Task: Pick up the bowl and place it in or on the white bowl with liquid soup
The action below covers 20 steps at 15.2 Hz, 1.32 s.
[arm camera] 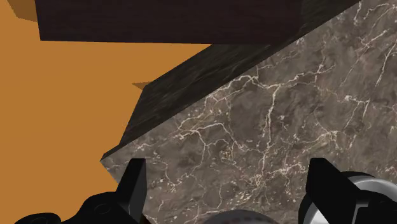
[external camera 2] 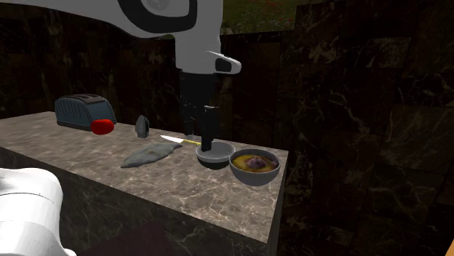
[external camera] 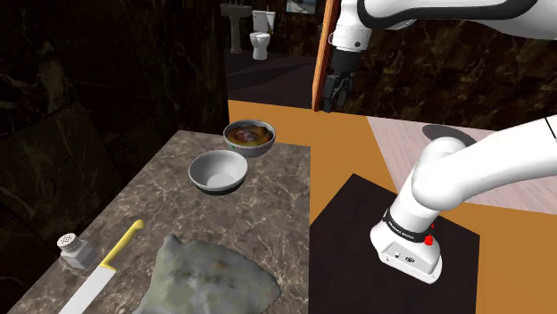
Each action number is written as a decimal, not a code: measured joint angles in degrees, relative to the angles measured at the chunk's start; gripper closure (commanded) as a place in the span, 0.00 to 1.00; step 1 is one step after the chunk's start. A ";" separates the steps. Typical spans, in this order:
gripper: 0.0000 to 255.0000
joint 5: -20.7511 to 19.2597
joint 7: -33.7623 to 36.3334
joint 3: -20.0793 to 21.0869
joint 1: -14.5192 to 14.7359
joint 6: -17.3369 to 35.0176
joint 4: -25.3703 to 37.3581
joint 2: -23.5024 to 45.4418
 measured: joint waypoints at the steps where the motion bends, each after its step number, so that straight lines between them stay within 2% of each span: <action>1: 0.00 0.00 0.00 0.00 0.00 0.00 0.00 0.00; 10: 0.00 6.39 5.62 3.77 2.55 14.22 -1.62 11.19; 18: 0.00 12.16 9.80 7.11 5.19 27.77 1.67 25.90; 20: 0.00 13.27 10.96 7.88 5.80 30.16 4.27 30.19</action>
